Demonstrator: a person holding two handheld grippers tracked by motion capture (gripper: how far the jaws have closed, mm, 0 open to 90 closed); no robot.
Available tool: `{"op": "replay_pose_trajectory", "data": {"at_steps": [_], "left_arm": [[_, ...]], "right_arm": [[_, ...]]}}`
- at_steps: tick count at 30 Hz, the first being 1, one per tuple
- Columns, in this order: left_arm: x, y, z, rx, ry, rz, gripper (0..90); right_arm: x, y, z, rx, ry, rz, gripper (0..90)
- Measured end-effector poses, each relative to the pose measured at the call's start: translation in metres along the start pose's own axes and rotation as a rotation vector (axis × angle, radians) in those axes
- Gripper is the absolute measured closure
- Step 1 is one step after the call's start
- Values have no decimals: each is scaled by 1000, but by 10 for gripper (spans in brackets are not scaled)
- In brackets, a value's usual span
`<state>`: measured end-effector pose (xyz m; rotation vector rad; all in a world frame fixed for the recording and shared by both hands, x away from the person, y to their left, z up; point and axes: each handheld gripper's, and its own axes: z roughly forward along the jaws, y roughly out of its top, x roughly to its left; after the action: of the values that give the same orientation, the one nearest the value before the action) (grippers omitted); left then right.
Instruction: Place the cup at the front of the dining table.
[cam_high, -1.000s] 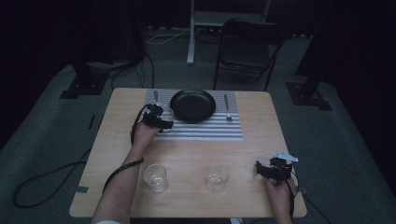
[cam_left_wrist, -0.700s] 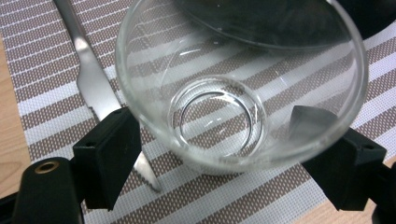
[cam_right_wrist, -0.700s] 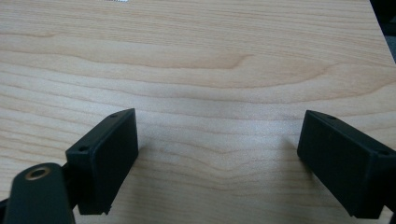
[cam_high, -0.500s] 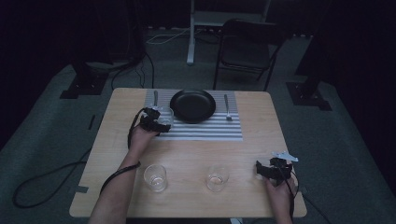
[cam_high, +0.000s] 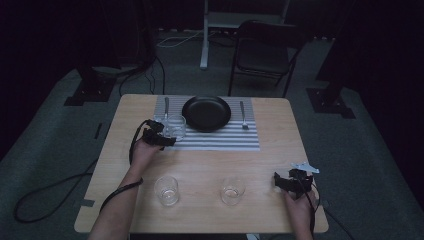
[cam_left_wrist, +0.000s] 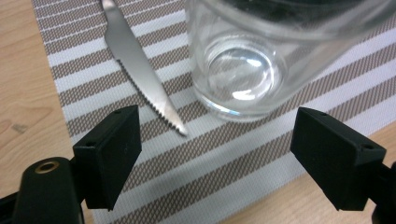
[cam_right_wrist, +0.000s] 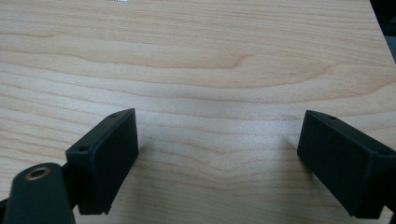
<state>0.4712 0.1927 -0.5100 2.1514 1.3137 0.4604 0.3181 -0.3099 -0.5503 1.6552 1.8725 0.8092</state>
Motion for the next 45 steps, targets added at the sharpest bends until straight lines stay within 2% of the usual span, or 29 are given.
{"op": "replay_pose_trajectory", "data": {"at_steps": [5,12,14,26,34,37,45], "left_arm": [[0,-5,-5,-7,6,10,171],[3,-13,-11,-26,9,-7,171],[2,-15,-15,-37,31,-3,171],[8,-30,-28,-48,24,-24,171],[5,-38,-34,-60,13,-18,171],[4,-40,-36,-58,24,-10,171],[9,-53,-44,-70,21,-14,171]], "right_arm": [[0,0,0,0,0,0,119],[0,0,0,0,0,-1,119],[0,0,0,0,0,0,119],[0,0,0,0,0,0,119],[0,0,0,0,0,0,119],[0,0,0,0,0,-1,119],[0,0,0,0,0,-1,119]]}}
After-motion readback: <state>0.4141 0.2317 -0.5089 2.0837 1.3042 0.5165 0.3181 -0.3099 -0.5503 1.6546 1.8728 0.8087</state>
